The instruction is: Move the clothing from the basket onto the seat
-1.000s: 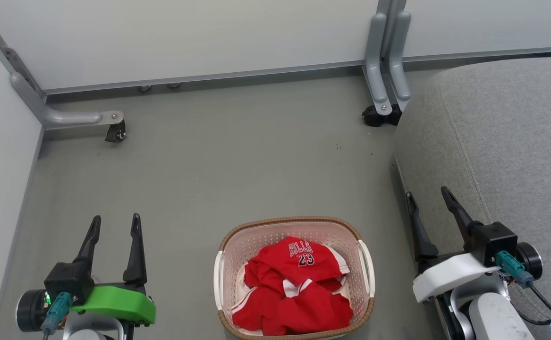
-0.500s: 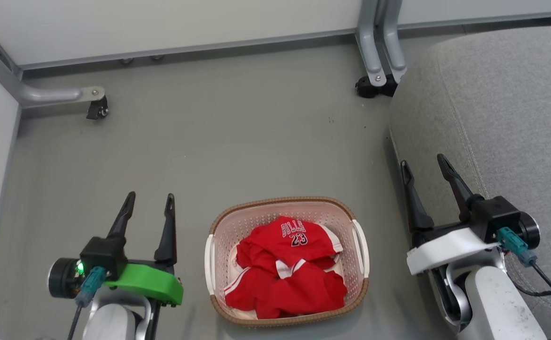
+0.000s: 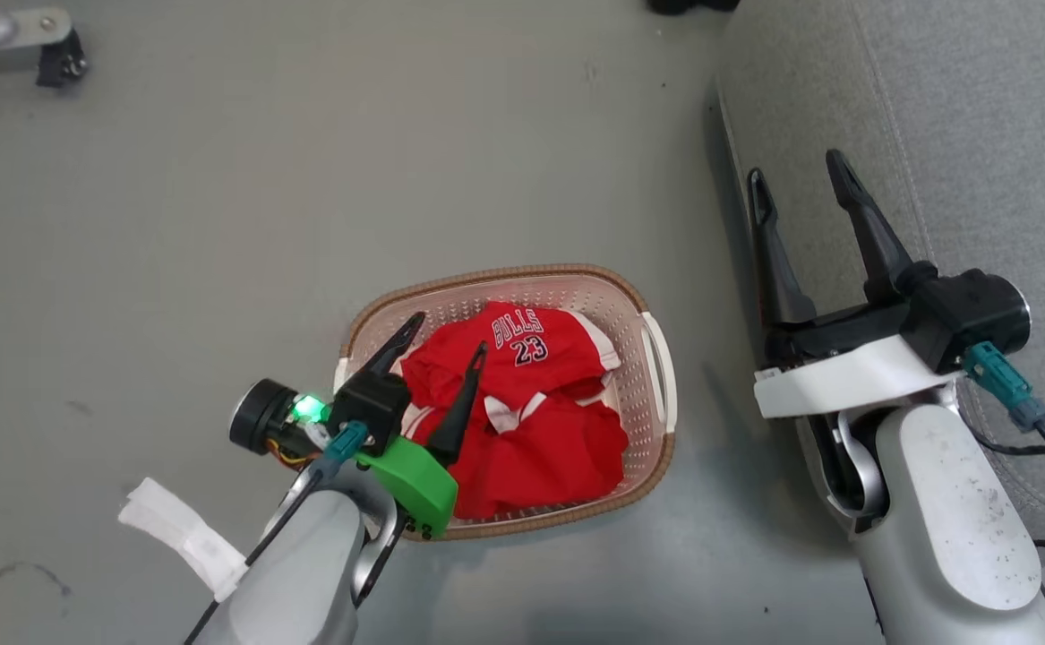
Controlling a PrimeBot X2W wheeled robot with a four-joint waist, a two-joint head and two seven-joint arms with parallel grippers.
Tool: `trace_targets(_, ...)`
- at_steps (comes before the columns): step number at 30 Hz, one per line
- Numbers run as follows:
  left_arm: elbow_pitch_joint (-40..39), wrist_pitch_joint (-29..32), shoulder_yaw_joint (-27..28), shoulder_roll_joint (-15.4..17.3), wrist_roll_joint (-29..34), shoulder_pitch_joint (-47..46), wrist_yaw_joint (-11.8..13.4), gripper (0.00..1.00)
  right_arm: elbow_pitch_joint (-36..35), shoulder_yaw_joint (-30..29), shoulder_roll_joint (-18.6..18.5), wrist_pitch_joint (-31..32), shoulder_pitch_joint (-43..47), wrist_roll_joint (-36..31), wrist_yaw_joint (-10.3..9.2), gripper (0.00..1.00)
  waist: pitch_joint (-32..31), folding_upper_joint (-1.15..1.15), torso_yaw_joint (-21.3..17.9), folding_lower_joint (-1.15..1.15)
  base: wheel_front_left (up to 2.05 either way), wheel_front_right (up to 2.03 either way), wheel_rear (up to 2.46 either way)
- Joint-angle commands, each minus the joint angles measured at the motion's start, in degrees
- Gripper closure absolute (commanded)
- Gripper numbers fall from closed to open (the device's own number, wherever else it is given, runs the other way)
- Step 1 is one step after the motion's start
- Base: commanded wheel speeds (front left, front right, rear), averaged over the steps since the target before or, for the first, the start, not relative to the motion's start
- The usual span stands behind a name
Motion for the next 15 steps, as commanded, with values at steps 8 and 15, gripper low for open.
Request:
trace_targets(8,13.20,-0.19,-7.87,0.63,-2.06,-10.85,-0.18,0.00,-2.70,0.68,-0.03,-0.68,-4.54,1.05,0.00,0.00,15.22,0.00,-5.61,-0.01,0.00,0.00,0.00)
trace_targets(15,25.93,2.76,-11.63,0.50,-4.62,-20.74,-0.18,0.00,-5.77,1.34,-0.02,-0.65,-7.01,2.82,0.00,0.00,23.21,0.00,-8.34,-0.01,0.00,0.00,0.00)
